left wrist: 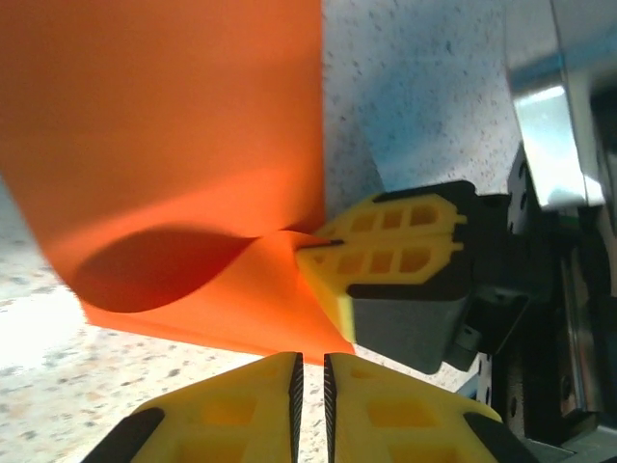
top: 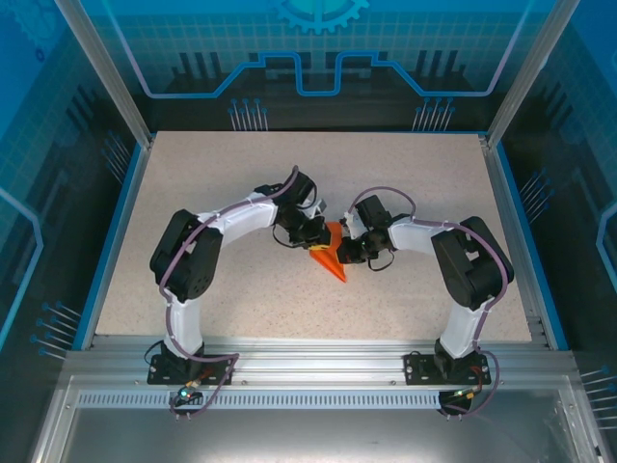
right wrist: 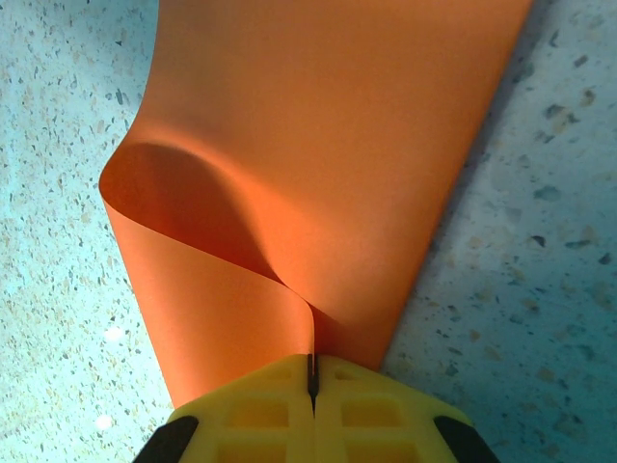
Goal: Fold a paper plane with a square sheet of paper (fold left side to right side)
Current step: Third fold the triangle at the center of the table.
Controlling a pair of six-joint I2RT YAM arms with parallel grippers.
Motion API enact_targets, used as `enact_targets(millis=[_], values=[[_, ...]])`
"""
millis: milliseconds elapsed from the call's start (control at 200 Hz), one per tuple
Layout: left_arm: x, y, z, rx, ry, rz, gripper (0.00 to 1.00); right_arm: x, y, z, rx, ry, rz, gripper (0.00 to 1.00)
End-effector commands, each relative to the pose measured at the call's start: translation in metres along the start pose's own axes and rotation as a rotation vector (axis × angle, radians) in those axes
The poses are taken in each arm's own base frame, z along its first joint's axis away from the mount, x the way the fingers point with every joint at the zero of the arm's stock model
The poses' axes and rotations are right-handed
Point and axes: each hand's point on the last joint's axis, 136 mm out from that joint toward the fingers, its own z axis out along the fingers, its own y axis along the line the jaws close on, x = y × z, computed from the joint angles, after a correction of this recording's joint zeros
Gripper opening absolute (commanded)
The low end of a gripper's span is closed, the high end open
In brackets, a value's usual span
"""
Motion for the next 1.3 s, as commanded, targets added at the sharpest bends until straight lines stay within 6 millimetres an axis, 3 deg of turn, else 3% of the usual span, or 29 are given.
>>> enact_targets(millis=[0,235,995,1295], values=[[0.003,0.001,0.015,0.016,0.030,-0.028,0.17,0.027,-0.022,0.013,0.057,0.100,0.048,0.00],[0.009,0.017,0.036,-0.055,0.069,-0.044,0.16,0.028,-0.023,0.014,0.059,0.107,0.047,0.00],[0.036,0.072,0.058,-0.198,0.118,-0.104,0.14,0.026,-0.022,0.012,0.068,0.107,0.034,0.02],[0.042,0.084,0.061,-0.228,0.128,-0.121,0.13,0.001,-0.002,-0.035,0.042,-0.005,0.008,0.31]])
